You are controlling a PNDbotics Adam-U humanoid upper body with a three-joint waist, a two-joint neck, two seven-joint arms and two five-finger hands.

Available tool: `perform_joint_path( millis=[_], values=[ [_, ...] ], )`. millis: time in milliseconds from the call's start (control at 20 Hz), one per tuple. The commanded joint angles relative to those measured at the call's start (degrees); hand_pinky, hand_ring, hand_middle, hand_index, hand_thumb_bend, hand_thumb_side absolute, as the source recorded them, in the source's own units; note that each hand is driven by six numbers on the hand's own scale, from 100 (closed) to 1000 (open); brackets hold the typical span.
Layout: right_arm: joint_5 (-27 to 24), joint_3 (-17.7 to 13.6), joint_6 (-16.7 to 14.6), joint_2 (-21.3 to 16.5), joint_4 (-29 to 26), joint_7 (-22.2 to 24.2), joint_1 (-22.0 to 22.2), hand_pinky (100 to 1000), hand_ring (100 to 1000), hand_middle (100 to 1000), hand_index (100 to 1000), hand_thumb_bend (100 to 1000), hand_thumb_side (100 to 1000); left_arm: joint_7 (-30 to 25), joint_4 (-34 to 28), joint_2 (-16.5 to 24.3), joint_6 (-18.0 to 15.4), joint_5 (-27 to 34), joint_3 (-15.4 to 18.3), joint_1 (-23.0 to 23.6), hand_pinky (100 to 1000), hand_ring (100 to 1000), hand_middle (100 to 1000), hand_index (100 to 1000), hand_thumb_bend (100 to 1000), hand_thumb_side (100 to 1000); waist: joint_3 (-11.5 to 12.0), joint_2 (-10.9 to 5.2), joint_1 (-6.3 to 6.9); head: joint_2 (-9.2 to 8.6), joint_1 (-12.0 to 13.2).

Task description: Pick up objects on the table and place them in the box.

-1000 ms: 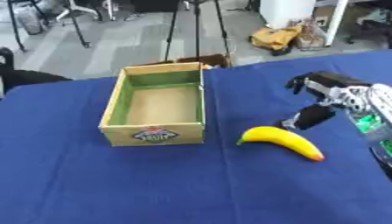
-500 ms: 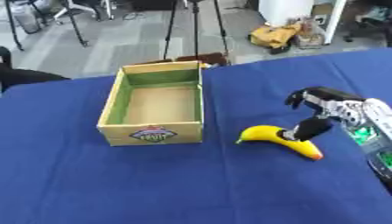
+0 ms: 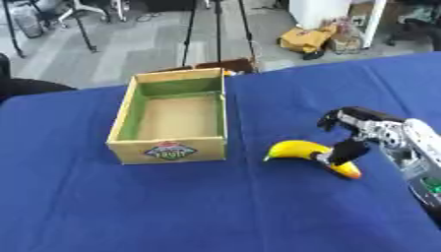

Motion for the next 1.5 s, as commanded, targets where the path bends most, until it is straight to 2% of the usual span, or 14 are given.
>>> perform_joint_path(
  millis=[50, 450, 1050, 1500],
  values=[
    [-0.4, -0.1, 1.5, -0.8, -0.2, 0.7, -0.7, 654, 1000, 762, 843, 370, 290, -0.2, -1.2, 0.6, 0.0, 0.1, 0.0, -0.6, 436, 861, 855, 799, 100, 989, 0.0, -0.73, -0.15, -0.50, -0.1],
    [-0.5, 0.3, 1.7, -0.6, 0.6, -0.1, -0.1, 640, 1000, 751, 836, 279, 234, -0.2, -1.2, 0.5, 0.0, 0.2, 0.0, -0.6, 434, 861, 855, 798, 100, 985, 0.1, -0.59, 0.04, -0.62, -0.2],
    [-0.2, 0.8, 1.9, 0.0, 1.9, -1.6, 0.2, 663, 1000, 756, 834, 296, 208, -0.4, -1.2, 0.3, 0.1, 0.3, -0.1, -0.6, 431, 864, 857, 798, 100, 983, 0.1, -0.30, 0.21, -0.83, -0.5],
    [0.8, 1.4, 2.2, 0.6, 2.8, -3.2, 0.6, 631, 1000, 717, 797, 277, 222, -0.5, -1.2, 0.2, 0.1, 0.4, -0.2, -0.7, 429, 864, 856, 797, 100, 984, 0.2, -0.12, 0.29, -0.98, -0.6]
  ],
)
